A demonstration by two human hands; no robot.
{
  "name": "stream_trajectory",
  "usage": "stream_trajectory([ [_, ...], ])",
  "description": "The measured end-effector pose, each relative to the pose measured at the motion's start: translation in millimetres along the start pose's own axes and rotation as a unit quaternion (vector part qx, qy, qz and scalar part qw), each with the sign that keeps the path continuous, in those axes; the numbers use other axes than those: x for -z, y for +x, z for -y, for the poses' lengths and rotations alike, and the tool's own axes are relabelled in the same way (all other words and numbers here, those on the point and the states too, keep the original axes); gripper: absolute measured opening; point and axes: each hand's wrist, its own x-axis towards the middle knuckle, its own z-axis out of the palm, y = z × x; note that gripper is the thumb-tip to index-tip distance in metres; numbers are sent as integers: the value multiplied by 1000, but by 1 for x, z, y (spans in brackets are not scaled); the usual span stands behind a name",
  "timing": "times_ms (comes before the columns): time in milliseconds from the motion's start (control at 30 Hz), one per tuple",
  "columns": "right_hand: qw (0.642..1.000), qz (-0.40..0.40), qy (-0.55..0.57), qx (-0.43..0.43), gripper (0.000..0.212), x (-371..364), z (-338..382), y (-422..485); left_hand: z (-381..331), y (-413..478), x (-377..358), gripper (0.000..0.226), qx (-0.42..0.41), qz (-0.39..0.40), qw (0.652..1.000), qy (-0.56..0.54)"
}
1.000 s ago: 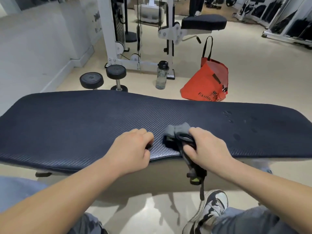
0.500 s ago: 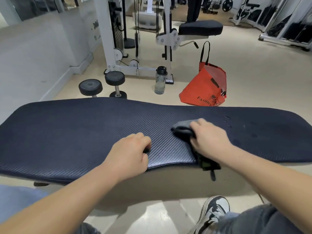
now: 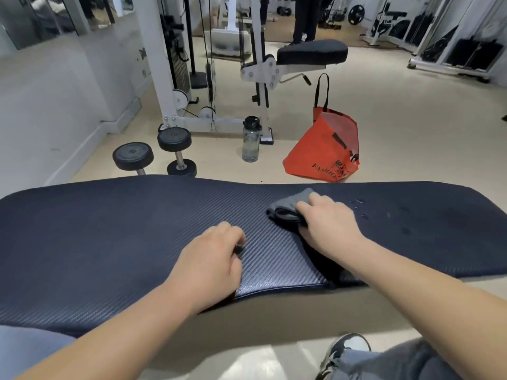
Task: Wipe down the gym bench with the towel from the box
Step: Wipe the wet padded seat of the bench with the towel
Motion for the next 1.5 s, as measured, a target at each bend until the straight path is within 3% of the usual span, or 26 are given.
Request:
stream_trajectory([
  [100,997,52,47,-34,27,4,-18,13,-2,9,-5,34,-25,-11,1000,9],
  [200,984,89,132,81,23,10,-8,13,-8,24,-5,56,-61,-9,997,36],
  [300,943,163,222,187,27,19,-8,13,-24,45,-8,67,-119,39,990,62],
  [400,875,277,384,98,38,41,-50,22,-41,67,-21,55,-128,68,986,78],
  [467,833,251,493,9,26,49,-83,29,-50,80,-29,53,-129,53,982,130],
  [500,842,194,502,-27,17,48,-97,34,-53,86,-33,56,-134,51,979,142],
  [567,886,86,447,-87,20,38,-119,40,-60,96,-41,65,-175,67,971,147],
  [633,917,44,373,-132,25,23,-138,45,-64,104,-47,69,-228,99,958,146],
  [733,911,42,356,-201,30,5,-169,46,-63,133,-52,69,-216,99,961,142],
  [900,925,89,297,-220,34,-18,-197,41,-98,179,-69,63,5,15,991,129],
  [967,917,102,321,-213,34,-23,-203,39,-127,175,-83,66,-5,28,989,145],
  [1067,910,60,357,-200,23,-19,-207,35,-140,183,-88,66,-81,52,978,185],
  [1200,906,31,383,-179,38,-4,-202,22,-141,225,-86,53,6,49,981,186],
  [1267,916,60,375,-132,52,1,-195,14,-162,216,-95,57,-16,51,980,190],
  [1333,921,113,368,-65,62,3,-188,7,-175,198,-104,66,-98,87,979,155],
  [1400,920,178,348,-32,78,3,-183,3,-169,192,-93,71,-151,161,975,35],
  [1467,924,235,300,-22,94,3,-184,1,-155,201,-73,61,-82,200,962,-167],
  [1500,928,249,276,-16,99,2,-185,0,-145,204,-65,56,-28,177,961,-212],
])
